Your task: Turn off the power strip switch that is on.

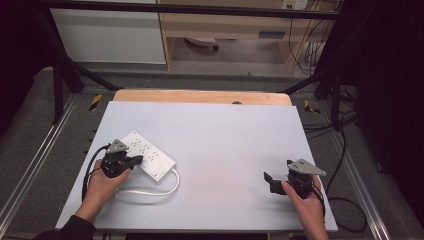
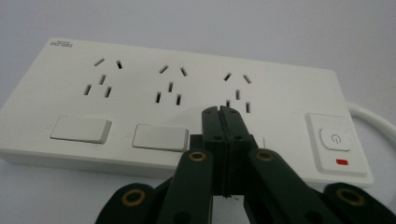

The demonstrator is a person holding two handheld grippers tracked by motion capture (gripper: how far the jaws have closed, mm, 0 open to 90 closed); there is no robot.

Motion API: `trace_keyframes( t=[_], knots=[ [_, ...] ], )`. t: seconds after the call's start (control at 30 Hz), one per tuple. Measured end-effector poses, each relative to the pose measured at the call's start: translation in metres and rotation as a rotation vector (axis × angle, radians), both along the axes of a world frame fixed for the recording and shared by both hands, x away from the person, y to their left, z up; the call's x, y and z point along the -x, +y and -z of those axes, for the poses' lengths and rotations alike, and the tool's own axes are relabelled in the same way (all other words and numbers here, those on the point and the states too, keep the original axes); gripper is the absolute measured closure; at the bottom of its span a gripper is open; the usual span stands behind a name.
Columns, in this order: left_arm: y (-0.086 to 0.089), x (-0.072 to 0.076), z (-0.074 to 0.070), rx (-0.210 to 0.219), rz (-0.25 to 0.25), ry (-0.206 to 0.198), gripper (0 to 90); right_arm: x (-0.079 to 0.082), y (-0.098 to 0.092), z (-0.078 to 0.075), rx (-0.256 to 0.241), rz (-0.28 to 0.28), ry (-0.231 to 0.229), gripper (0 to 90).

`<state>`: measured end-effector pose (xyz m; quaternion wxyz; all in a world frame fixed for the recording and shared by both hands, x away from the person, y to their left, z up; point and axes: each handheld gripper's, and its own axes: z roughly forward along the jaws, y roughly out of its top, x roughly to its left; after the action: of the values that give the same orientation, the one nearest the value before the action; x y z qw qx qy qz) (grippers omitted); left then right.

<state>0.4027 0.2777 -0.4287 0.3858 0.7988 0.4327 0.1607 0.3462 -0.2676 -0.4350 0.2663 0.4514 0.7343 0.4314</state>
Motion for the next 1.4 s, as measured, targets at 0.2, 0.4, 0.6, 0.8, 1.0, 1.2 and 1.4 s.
trace_keyframes(
  t=[0.2,0.4,0.6,0.8,1.0,1.2,1.4],
  knots=[
    [0.0002,-0.0004,0.0001,0.002,-0.001,0.004,89.7,0.0003,0.0005,-0.0001,-0.001,0.0,0.002,3.0],
    [-0.0003,0.0,0.0,-0.002,-0.003,0.004,89.7,0.0001,0.0002,-0.0001,0.0,0.0,0.0,3.0],
    [-0.0005,-0.0003,0.0002,-0.001,-0.004,0.004,89.8,0.0002,0.0002,-0.0002,-0.001,-0.001,-0.001,3.0],
    [-0.0012,-0.0005,0.0004,-0.007,-0.007,0.005,89.9,0.0002,0.0004,-0.0001,-0.001,-0.001,0.001,3.0],
    [-0.0017,-0.0011,0.0011,-0.014,-0.012,0.011,90.0,0.0004,0.0006,-0.0002,-0.003,-0.001,0.004,2.9],
    [-0.0018,-0.0011,0.0011,-0.014,-0.01,0.009,90.0,0.0002,0.0003,-0.0001,-0.001,-0.002,0.001,3.0],
    [-0.0015,-0.0011,0.0011,-0.014,-0.009,0.009,90.0,0.0002,0.0003,-0.0001,-0.001,-0.001,0.001,3.0]
  ],
)
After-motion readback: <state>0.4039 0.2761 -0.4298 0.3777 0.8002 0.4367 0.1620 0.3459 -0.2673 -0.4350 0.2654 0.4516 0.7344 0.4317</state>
